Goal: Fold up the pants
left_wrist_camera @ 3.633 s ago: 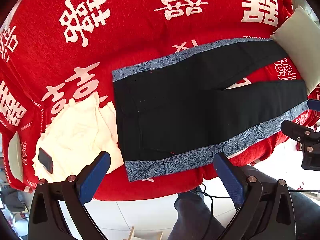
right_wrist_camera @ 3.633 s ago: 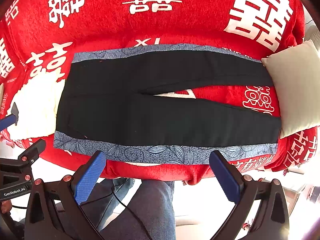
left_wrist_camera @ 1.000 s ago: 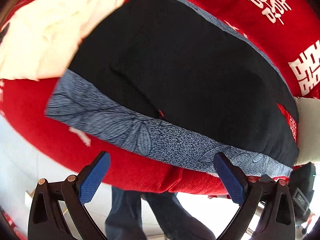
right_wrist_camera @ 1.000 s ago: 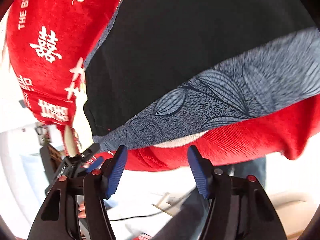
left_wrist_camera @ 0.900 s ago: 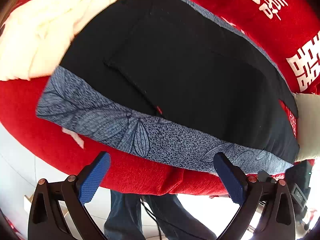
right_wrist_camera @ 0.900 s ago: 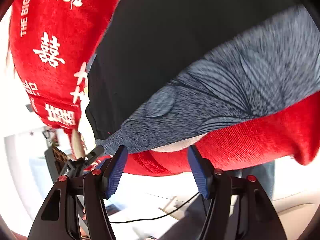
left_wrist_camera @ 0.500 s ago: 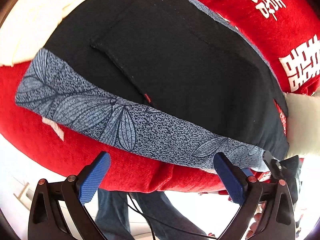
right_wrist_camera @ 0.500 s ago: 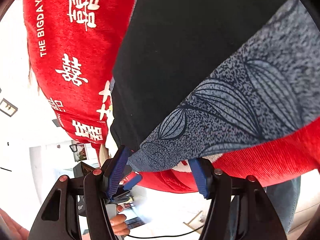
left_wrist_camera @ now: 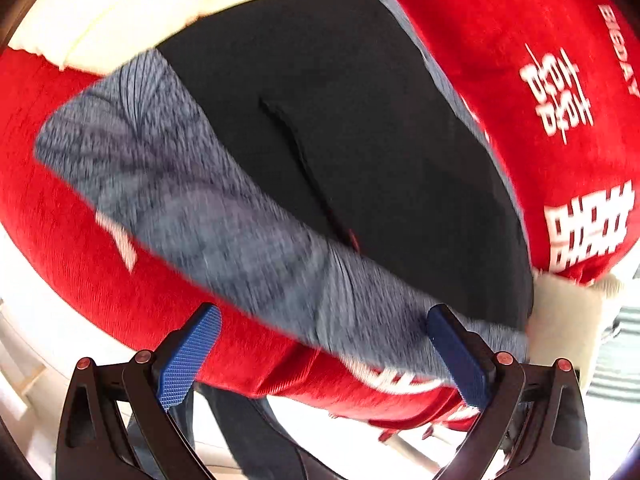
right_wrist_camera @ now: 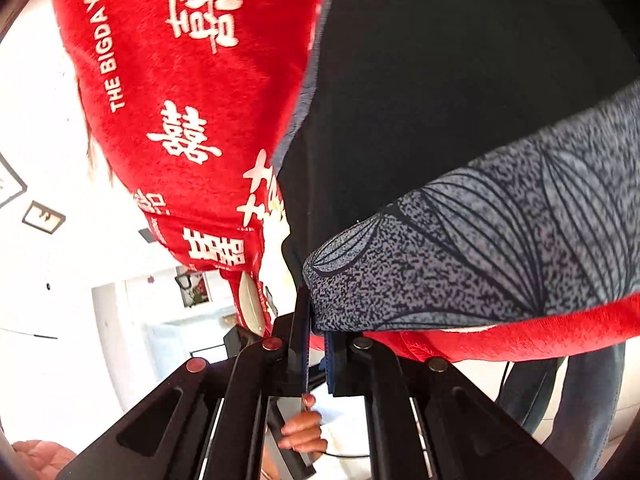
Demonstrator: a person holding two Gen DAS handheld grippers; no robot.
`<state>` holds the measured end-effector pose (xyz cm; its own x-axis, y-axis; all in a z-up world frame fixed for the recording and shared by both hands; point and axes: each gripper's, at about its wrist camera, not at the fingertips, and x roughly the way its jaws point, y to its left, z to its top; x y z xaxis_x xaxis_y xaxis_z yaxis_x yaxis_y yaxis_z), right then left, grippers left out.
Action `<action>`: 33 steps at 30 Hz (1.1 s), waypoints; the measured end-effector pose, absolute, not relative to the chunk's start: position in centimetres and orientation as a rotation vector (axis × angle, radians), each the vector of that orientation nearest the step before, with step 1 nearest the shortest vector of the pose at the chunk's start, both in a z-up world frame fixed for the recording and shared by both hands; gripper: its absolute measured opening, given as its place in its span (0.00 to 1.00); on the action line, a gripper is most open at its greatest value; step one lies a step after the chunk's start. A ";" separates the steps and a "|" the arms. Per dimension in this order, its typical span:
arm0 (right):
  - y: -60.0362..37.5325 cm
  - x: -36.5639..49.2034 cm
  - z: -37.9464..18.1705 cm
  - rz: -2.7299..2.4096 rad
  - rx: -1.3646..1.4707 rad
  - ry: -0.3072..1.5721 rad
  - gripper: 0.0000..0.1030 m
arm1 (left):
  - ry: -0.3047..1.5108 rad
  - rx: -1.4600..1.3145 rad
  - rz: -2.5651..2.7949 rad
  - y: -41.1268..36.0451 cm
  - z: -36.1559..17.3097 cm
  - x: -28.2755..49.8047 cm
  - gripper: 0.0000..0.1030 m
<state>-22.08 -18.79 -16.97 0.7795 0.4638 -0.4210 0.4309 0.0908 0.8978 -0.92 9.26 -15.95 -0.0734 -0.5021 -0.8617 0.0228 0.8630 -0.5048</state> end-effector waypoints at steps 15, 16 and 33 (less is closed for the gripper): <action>-22.2 -18.6 -12.6 0.065 1.366 0.822 0.06 | 1.466 -0.385 -0.449 6.8 -8.7 4.4 0.16; -23.0 -17.5 -11.5 0.072 1.328 0.824 0.06 | 1.455 -0.387 -0.458 6.3 -7.9 5.1 0.16; -34.8 -0.1 -15.1 -0.118 1.144 0.946 0.06 | 1.458 -0.114 -0.524 -7.2 -14.9 21.1 0.19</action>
<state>-0.06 -34.78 -15.13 0.6236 0.3690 -0.6892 0.5271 0.4526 0.7193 21.07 -7.24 -14.86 0.0229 -0.4047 -0.9142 0.2699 0.8830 -0.3841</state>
